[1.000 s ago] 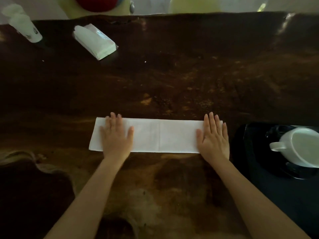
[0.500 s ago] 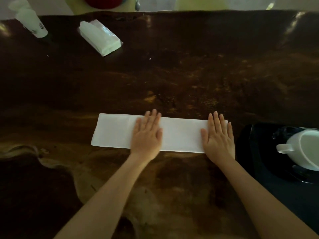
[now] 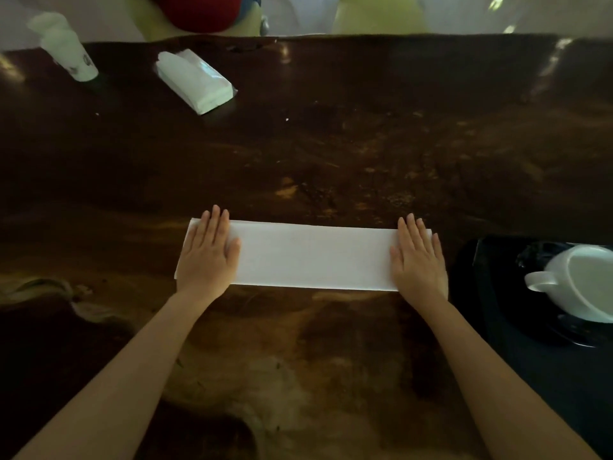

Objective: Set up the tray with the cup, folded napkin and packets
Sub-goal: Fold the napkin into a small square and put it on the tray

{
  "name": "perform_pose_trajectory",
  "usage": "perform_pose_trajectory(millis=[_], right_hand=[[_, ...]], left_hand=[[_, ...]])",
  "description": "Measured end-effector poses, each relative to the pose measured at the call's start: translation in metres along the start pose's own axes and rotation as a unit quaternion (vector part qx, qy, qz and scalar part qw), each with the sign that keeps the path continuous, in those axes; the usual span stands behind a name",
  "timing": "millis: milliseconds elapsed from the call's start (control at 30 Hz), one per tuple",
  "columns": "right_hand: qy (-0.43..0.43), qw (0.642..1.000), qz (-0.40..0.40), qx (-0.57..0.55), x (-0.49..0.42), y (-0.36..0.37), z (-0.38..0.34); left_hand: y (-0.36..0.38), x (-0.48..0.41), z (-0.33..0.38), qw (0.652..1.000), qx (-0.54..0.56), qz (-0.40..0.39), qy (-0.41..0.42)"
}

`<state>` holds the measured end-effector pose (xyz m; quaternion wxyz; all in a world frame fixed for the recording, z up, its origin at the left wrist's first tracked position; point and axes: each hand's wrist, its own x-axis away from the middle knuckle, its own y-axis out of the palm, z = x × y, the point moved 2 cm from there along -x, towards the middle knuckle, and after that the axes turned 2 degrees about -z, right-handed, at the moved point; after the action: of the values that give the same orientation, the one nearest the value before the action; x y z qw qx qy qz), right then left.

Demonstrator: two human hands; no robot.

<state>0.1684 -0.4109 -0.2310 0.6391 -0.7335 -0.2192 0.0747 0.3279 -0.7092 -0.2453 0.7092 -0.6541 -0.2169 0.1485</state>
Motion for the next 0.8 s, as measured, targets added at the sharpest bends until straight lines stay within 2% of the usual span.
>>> perform_pose_trajectory(millis=[100,200,267,367,433,633,733,800], right_hand=[[0.024,0.985,0.055,-0.164,0.009,-0.019,0.002],[0.103,0.964,0.123,-0.211,0.032,-0.036,0.002],[0.174,0.946,0.135,-0.237,0.046,-0.041,0.003],[0.255,0.936,0.072,-0.23,0.055,-0.039,0.003],[0.283,0.935,0.03,-0.213,0.055,-0.036,0.002],[0.294,0.945,0.004,-0.142,0.047,-0.036,0.001],[0.308,0.932,-0.024,-0.191,0.04,-0.039,0.005],[0.313,0.924,-0.01,-0.218,0.037,-0.044,0.007]], left_hand=[[-0.003,-0.001,0.001,1.0,0.02,0.016,0.009],[-0.02,0.005,0.022,0.998,0.035,0.051,0.028],[-0.027,0.014,0.059,0.994,0.065,0.038,0.082],[-0.015,0.036,0.112,0.982,0.086,-0.024,0.165],[-0.002,0.044,0.124,0.983,0.075,-0.035,0.163],[0.008,0.046,0.123,0.985,0.049,-0.015,0.162],[0.007,0.047,0.122,0.986,0.044,-0.017,0.163],[0.007,0.047,0.122,0.986,0.047,-0.019,0.161]])
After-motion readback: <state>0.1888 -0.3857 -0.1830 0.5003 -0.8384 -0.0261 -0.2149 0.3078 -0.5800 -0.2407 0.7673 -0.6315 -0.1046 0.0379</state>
